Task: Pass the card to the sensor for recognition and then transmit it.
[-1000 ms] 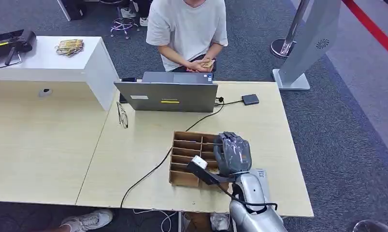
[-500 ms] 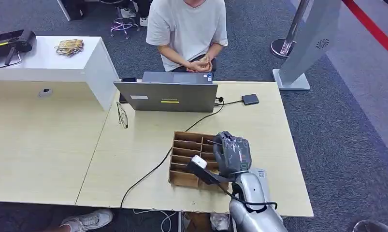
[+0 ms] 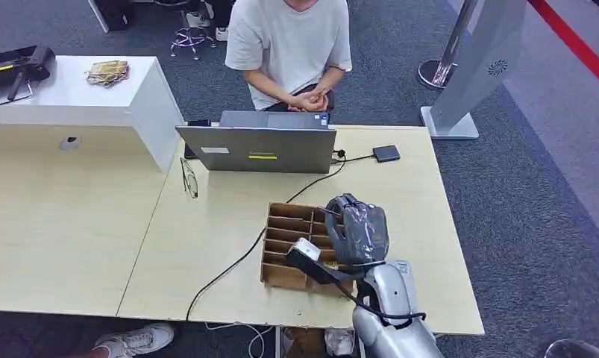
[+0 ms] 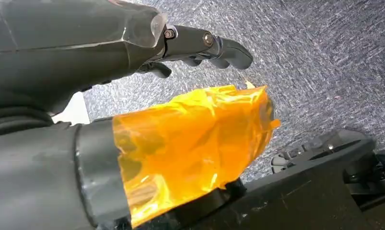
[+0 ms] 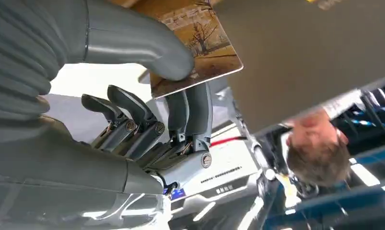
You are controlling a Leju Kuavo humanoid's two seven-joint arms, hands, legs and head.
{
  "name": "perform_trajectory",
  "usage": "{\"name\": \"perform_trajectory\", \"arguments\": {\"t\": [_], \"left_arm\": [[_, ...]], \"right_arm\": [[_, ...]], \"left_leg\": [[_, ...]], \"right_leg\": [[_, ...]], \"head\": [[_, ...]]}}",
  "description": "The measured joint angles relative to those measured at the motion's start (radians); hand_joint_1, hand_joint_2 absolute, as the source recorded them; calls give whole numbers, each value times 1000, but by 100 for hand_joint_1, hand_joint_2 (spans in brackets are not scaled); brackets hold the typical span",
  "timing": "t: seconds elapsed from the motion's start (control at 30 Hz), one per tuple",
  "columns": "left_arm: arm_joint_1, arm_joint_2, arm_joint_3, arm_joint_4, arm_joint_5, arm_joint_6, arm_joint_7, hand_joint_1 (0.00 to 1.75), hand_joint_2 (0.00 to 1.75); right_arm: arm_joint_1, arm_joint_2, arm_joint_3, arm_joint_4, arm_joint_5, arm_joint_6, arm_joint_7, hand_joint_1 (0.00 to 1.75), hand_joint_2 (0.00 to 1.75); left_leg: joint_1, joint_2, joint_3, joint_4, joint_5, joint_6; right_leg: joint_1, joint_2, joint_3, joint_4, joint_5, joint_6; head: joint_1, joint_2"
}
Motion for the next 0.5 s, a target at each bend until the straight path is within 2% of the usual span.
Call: {"name": "perform_trajectory", "arguments": {"t": [0.5], "left_arm": [[1,0,2,0,15,10,-2,0,0]], "right_arm": [[32,0,56,-239,-62,-6,-49,175,175]], "left_leg": [[0,0,0,0,0,0]], "right_leg": [[0,0,0,0,0,0]], "head": [[0,0]]}}
